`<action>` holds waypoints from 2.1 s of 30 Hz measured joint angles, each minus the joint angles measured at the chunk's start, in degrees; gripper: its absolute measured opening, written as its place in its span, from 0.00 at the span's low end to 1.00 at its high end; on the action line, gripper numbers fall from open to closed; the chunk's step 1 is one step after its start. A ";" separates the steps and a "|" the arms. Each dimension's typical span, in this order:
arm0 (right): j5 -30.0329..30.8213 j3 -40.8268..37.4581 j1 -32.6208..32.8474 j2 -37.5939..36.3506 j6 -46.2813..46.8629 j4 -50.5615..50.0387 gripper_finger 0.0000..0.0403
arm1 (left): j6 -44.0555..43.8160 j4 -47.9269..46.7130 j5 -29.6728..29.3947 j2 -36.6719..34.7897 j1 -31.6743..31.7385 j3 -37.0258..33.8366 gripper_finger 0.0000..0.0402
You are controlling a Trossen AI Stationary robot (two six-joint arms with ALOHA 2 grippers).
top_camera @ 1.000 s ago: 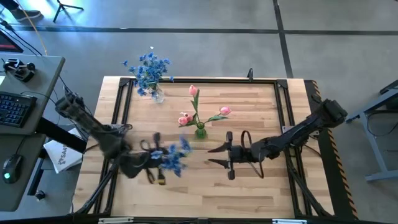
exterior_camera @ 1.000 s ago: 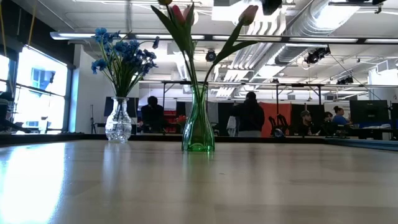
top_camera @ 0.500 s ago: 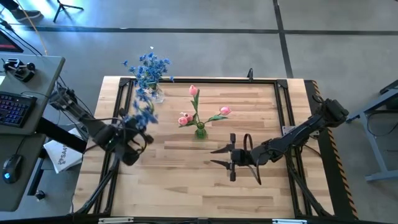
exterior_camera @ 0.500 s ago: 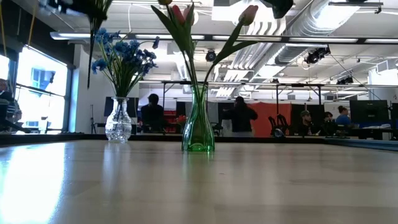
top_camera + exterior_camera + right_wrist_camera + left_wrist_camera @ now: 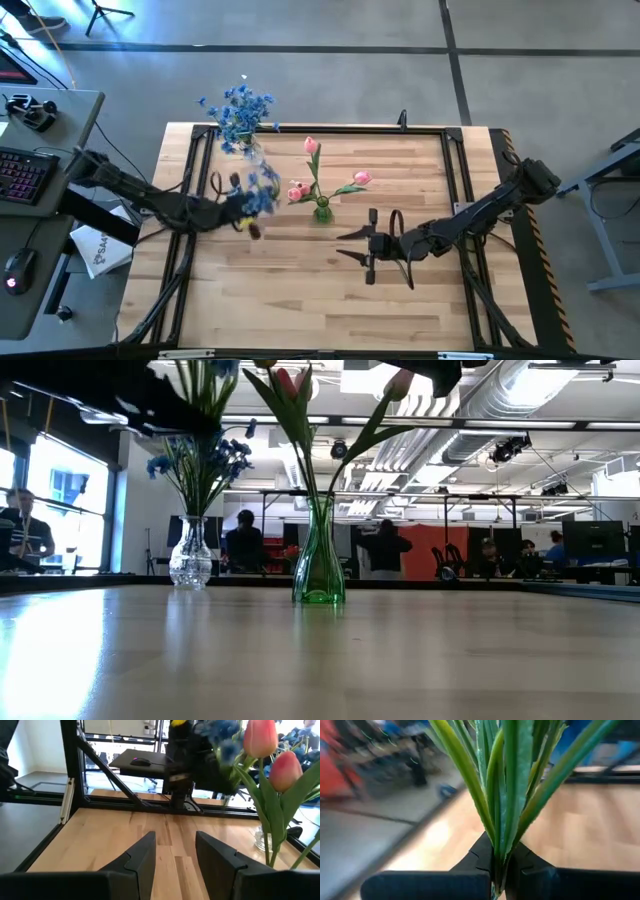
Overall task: Sort flowers into vase by color
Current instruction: Put the blue flowers into the transparent vase
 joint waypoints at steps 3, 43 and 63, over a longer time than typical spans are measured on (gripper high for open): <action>-0.27 0.00 -0.24 0.00 0.29 0.00 0.33 | 10.47 4.05 -7.97 0.00 5.33 -0.05 0.00; -1.01 -0.02 -0.08 0.02 1.62 -0.48 0.33 | 4.90 2.04 2.06 0.82 38.38 3.76 0.07; -1.07 -0.02 -0.08 0.04 2.93 -1.93 0.33 | 1.03 -22.07 9.95 -0.40 38.28 16.48 0.38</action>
